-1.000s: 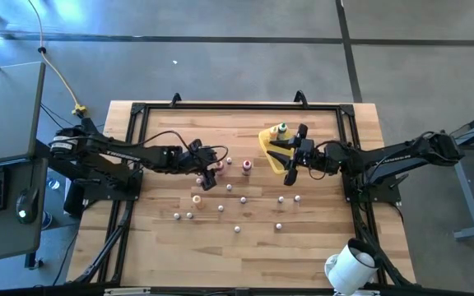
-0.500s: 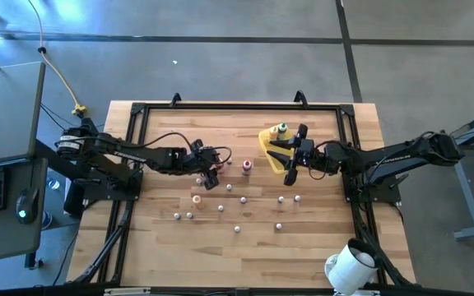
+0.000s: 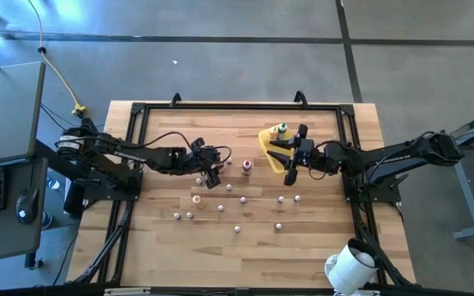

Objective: Pick & Place food coloring
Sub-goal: Put the large orange food coloring bottle into the bin, then put the large red food coloring bottle into the bin

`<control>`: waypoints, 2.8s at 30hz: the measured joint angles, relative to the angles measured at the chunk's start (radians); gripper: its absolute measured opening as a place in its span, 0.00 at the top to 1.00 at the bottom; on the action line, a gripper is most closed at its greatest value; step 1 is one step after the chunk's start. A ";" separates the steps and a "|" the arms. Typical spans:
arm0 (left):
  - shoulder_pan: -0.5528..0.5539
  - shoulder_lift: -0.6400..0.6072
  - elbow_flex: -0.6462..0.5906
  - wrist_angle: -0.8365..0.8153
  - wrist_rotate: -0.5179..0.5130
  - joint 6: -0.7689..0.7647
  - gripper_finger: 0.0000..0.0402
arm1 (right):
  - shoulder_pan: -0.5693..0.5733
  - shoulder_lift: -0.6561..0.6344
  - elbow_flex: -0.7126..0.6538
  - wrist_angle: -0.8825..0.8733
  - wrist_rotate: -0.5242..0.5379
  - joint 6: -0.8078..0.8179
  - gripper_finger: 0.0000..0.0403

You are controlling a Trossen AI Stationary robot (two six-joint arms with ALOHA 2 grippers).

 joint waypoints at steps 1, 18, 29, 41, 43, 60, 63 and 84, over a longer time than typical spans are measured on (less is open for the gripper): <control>0.000 0.000 0.000 -0.001 -0.001 0.000 0.48 | 0.000 0.000 0.000 -0.001 0.000 0.000 0.64; 0.001 0.000 0.043 0.145 -0.024 0.069 0.75 | 0.000 0.000 0.000 0.009 0.000 -0.018 0.64; 0.128 0.012 0.222 0.160 0.058 0.167 0.69 | 0.000 -0.100 0.000 -0.094 0.036 -0.039 0.64; 0.249 0.300 0.334 0.444 0.278 0.238 0.68 | 0.000 -0.131 0.000 -0.167 0.105 -0.039 0.64; 0.250 0.336 0.379 0.444 0.282 0.241 0.68 | 0.000 -0.131 0.000 -0.170 0.106 -0.053 0.64; 0.250 0.514 0.549 0.351 0.196 0.210 0.68 | 0.000 -0.132 0.000 -0.187 0.106 -0.060 0.64; 0.250 0.529 0.549 0.351 0.196 0.210 0.68 | 0.000 -0.132 0.000 -0.187 0.106 -0.060 0.64; 0.262 0.480 0.547 0.284 0.093 0.241 0.54 | 0.000 -0.132 0.000 -0.204 0.105 -0.060 0.64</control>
